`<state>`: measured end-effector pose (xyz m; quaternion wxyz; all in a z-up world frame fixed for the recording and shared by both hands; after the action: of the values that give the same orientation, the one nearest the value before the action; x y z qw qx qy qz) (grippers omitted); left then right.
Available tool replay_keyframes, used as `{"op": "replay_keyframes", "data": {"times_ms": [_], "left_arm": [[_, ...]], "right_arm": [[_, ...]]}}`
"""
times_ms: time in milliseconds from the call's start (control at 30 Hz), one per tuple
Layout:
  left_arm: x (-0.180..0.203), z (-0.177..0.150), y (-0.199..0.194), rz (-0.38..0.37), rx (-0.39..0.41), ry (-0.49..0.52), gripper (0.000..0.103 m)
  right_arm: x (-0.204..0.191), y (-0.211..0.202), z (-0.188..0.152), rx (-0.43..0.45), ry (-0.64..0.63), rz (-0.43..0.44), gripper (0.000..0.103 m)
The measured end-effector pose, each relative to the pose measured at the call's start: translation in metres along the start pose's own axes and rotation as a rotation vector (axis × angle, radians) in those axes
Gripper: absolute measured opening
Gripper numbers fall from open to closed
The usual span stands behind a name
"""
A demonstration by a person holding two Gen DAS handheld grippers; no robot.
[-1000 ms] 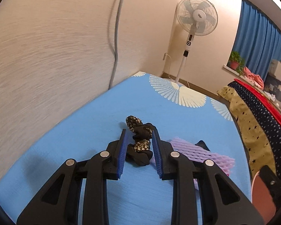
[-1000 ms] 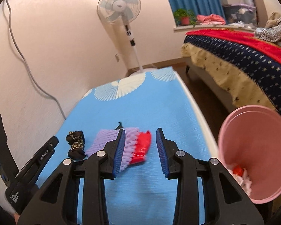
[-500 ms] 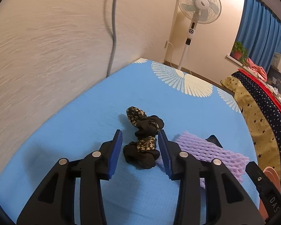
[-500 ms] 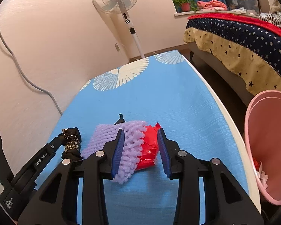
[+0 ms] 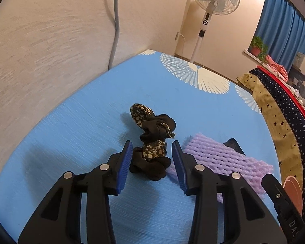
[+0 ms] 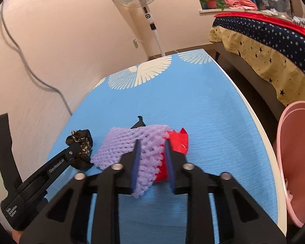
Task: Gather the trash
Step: 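Close the right tool on the purple foam net sleeve, then lift the foam net with the right tool while the left tool grasps the floral scrunchie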
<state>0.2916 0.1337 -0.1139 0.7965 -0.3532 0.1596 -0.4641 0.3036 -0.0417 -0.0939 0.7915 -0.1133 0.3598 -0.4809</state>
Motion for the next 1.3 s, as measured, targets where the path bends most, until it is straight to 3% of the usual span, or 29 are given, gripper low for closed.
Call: {"op": "replay_keyframes", "data": {"times_ms": [67,400,567,700,1033,1300], "left_arm": [[0.001,0.0,0.0,-0.001,-0.003,0.0,0.04],[0.002,-0.004,0.002,-0.023,-0.022,0.002,0.039],[0.002,-0.006,0.004,-0.023,-0.037,0.008,0.02],[0.003,-0.005,0.001,-0.025,-0.032,0.008,0.013],[0.013,0.008,-0.022,-0.069,0.012,0.021,0.002],[0.015,0.009,-0.043,-0.099,0.043,0.046,0.001]], "right_arm": [[-0.003,-0.002,0.0,0.001,-0.012,0.0,0.004],[-0.022,-0.021,0.017,0.069,-0.058,0.017,0.003],[-0.027,-0.029,0.023,0.091,-0.075,0.019,0.003],[-0.029,-0.035,0.028,0.105,-0.079,0.015,0.003],[-0.038,-0.065,0.046,0.168,-0.113,-0.001,0.003],[-0.034,-0.105,0.055,0.216,-0.125,-0.025,0.003]]}}
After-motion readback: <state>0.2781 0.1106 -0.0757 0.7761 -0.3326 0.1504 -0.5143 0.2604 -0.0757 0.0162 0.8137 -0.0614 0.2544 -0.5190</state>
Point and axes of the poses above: each gripper's, at about its wrist camera, not at the fingertips, and y roughly the way its jaws point, x to its right, z to its top, the point moved 9 cm from there along y, roughly the way its jaws point, and after that the axes turned 12 degrees about z, right-handed, at the moved point
